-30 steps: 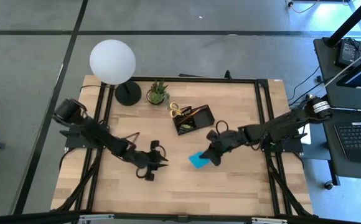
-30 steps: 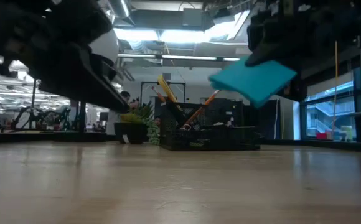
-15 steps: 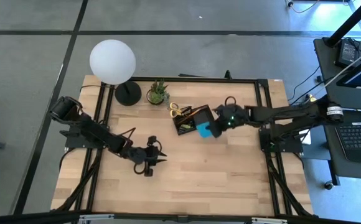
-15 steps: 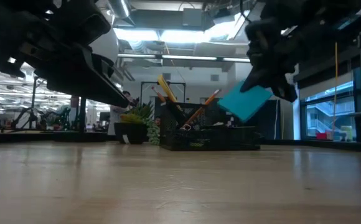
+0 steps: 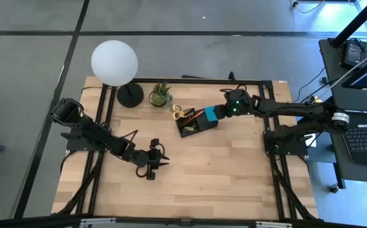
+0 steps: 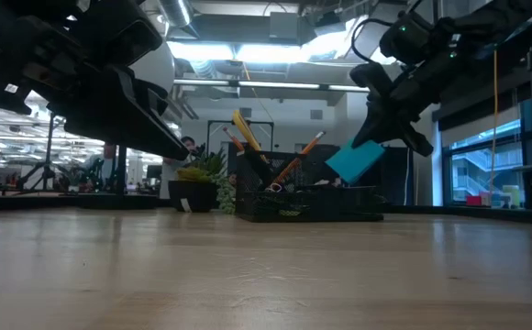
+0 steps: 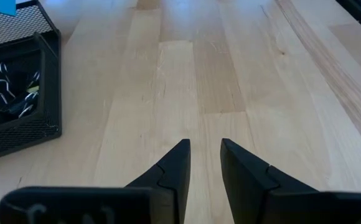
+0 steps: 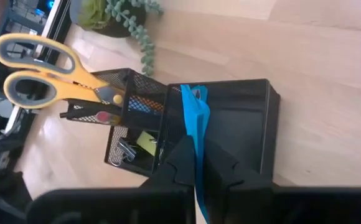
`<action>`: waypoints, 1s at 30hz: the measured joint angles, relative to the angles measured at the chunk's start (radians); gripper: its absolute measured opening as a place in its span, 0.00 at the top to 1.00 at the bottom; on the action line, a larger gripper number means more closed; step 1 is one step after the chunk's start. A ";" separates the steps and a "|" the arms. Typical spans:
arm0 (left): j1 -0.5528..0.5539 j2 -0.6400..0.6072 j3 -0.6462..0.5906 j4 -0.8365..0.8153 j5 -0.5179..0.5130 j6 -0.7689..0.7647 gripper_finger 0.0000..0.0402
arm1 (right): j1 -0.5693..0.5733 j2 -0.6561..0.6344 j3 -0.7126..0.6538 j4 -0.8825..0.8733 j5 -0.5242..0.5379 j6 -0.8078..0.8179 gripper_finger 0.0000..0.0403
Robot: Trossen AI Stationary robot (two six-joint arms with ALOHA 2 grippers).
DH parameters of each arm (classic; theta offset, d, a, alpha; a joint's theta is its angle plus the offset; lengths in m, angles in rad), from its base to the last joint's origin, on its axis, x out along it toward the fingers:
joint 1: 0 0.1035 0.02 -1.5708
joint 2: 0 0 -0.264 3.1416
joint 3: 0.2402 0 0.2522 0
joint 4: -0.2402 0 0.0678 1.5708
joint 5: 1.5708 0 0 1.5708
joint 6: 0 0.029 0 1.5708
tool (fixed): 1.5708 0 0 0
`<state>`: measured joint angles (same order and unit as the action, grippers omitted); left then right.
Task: Pick and place office supplies into organizer
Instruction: Put the blue sticky notes into the desk organizer
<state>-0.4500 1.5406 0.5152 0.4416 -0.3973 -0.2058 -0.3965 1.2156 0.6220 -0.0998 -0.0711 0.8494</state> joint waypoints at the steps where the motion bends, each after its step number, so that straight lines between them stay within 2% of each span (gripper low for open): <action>1: 0.000 0.000 0.000 0.000 0.000 0.000 0.80 | 0.000 0.000 0.000 0.000 -0.002 0.010 0.97; 9: -0.001 0.000 0.000 -0.006 0.002 0.000 0.80 | 0.000 0.029 0.001 0.047 -0.003 0.041 0.97; 13: -0.001 0.000 0.001 -0.023 0.002 0.001 0.80 | 0.000 0.091 0.013 0.073 -0.026 0.043 0.97; 19: -0.001 0.000 0.001 -0.051 0.001 0.001 0.80 | 0.000 0.216 0.107 0.051 -0.082 0.006 0.97; 26: -0.001 0.000 0.001 -0.060 0.002 -0.018 0.80 | 0.000 0.328 0.247 -0.152 -0.087 -0.051 0.97; 30: -0.001 0.000 0.001 -0.062 0.002 -0.020 0.80 | 0.000 0.380 0.297 -0.179 -0.088 -0.072 0.97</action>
<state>-0.4507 1.5406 0.5161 0.3796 -0.3954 -0.2258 -0.3964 1.5956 0.9195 -0.2783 -0.1586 0.7774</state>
